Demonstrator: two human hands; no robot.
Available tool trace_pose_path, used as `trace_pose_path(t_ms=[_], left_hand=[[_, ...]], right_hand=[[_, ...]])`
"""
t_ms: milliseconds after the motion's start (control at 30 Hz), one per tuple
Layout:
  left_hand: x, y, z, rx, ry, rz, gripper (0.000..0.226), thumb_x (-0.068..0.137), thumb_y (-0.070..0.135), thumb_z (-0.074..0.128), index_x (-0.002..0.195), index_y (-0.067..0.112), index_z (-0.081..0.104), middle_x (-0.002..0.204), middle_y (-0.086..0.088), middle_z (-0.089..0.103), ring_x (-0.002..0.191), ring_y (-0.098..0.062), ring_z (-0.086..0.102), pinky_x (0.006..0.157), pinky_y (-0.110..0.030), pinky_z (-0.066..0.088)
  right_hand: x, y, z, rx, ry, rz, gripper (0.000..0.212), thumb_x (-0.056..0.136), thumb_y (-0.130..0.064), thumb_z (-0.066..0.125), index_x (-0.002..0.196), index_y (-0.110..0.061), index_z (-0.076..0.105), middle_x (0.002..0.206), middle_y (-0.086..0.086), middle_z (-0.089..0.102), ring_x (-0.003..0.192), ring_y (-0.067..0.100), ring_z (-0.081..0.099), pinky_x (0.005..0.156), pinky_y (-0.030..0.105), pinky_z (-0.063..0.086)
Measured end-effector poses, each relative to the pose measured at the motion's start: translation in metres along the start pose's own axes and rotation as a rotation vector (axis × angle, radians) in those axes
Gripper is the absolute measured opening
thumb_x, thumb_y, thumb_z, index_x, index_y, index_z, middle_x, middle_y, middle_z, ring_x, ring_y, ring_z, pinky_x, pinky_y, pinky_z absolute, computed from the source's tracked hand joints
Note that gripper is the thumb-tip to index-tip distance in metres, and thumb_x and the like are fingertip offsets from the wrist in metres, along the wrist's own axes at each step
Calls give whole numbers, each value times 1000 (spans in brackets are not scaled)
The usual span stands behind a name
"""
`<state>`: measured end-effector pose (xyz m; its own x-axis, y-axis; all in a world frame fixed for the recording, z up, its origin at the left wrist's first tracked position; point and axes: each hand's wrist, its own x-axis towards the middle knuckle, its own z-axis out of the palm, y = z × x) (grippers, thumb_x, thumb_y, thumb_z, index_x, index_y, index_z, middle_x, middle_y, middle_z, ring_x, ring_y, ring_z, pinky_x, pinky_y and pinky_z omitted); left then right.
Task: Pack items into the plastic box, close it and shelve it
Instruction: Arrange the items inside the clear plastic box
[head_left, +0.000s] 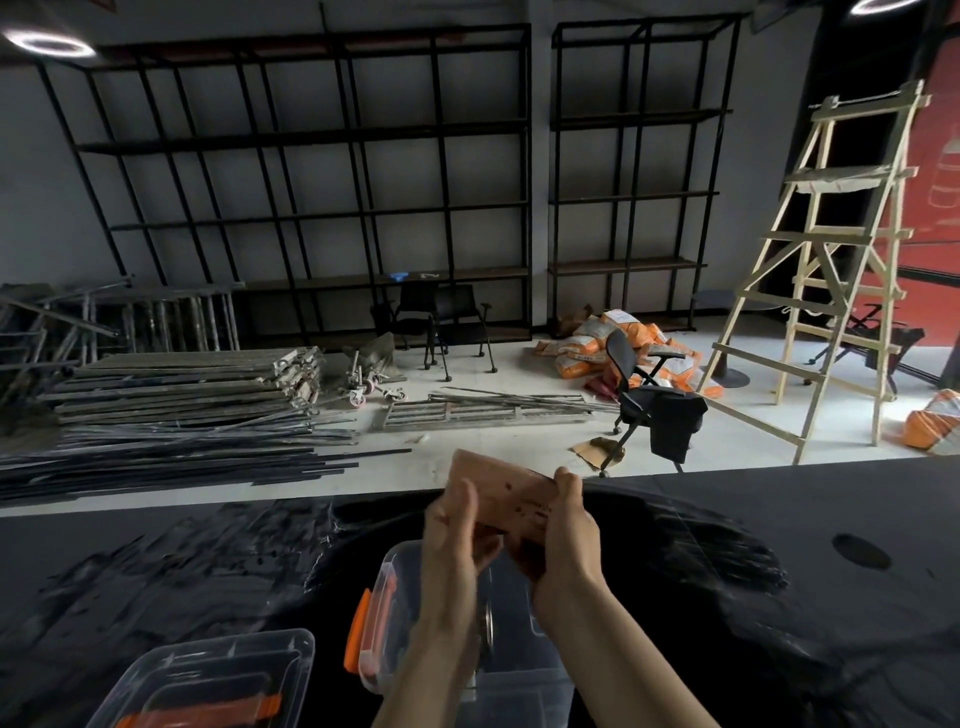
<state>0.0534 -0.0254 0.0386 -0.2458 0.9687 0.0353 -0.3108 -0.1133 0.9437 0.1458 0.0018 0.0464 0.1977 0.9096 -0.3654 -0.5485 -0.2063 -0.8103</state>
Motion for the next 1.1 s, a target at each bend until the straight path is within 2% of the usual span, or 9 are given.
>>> trace_pose_path(t_ms=[100, 300, 467, 567, 667, 733, 833, 933, 1100], left_hand=[[-2, -13, 14, -12, 90, 1, 22, 94, 25, 62, 114, 17, 65, 107, -12, 75, 98, -29, 72, 90, -50, 55], [16, -3, -6, 131, -71, 34, 21, 98, 21, 50, 108, 25, 68, 98, -9, 77, 86, -24, 72, 61, -31, 56], [13, -9, 5, 287, -228, -106, 28, 89, 41, 49, 108, 20, 51, 112, -13, 68, 106, -27, 67, 91, -55, 54], [11, -16, 9, 228, -201, -197, 26, 85, 43, 54, 102, 24, 47, 108, -10, 70, 99, -25, 71, 83, -55, 58], [14, -19, 6, 241, -228, -291, 30, 88, 38, 57, 112, 21, 54, 106, -12, 72, 92, -28, 74, 71, -51, 61], [18, -24, 0, 361, -210, -328, 26, 92, 24, 51, 115, 15, 56, 106, -16, 70, 93, -30, 71, 73, -46, 61], [19, -36, -14, 627, -185, -397, 19, 90, 10, 47, 101, 11, 63, 102, -14, 69, 95, -29, 66, 87, -44, 54], [17, -45, -20, 771, -196, -509, 20, 91, 8, 43, 103, 8, 58, 104, -16, 64, 98, -31, 62, 90, -45, 54], [19, -46, -3, 933, -276, -529, 17, 95, 17, 47, 105, 18, 61, 90, -2, 72, 81, -13, 63, 63, -17, 50]], right_hand=[[-3, 6, 1, -100, -77, -12, 50, 90, -54, 52, 86, -8, 74, 75, 16, 78, 61, 30, 70, 55, 38, 56], [-1, -5, -12, -571, -65, -497, 32, 91, -52, 56, 88, -24, 72, 79, -6, 75, 73, 5, 69, 65, 30, 54], [2, 3, -10, -747, -256, -483, 30, 101, -37, 50, 102, -8, 58, 105, 12, 70, 99, 26, 67, 90, 45, 54], [4, 5, -14, -658, -255, -385, 33, 103, -34, 46, 109, -3, 56, 115, 19, 64, 110, 31, 63, 99, 50, 50], [4, 3, -21, -645, -292, -305, 34, 100, -42, 48, 106, -12, 63, 107, 8, 69, 103, 23, 66, 92, 41, 54], [13, 0, -33, -886, -136, -485, 30, 96, -41, 52, 105, -17, 67, 105, 3, 67, 101, 22, 64, 86, 39, 54], [21, 4, -55, -1182, 73, -583, 42, 96, -41, 52, 134, -22, 54, 126, 6, 58, 116, 27, 57, 96, 40, 48], [30, 25, -69, -1380, -26, -478, 54, 99, -42, 45, 148, -21, 38, 140, 11, 49, 126, 33, 51, 100, 41, 45], [37, 45, -71, -1315, -54, -397, 57, 103, -36, 33, 158, -27, 19, 145, 7, 49, 129, 29, 48, 88, 38, 43]])
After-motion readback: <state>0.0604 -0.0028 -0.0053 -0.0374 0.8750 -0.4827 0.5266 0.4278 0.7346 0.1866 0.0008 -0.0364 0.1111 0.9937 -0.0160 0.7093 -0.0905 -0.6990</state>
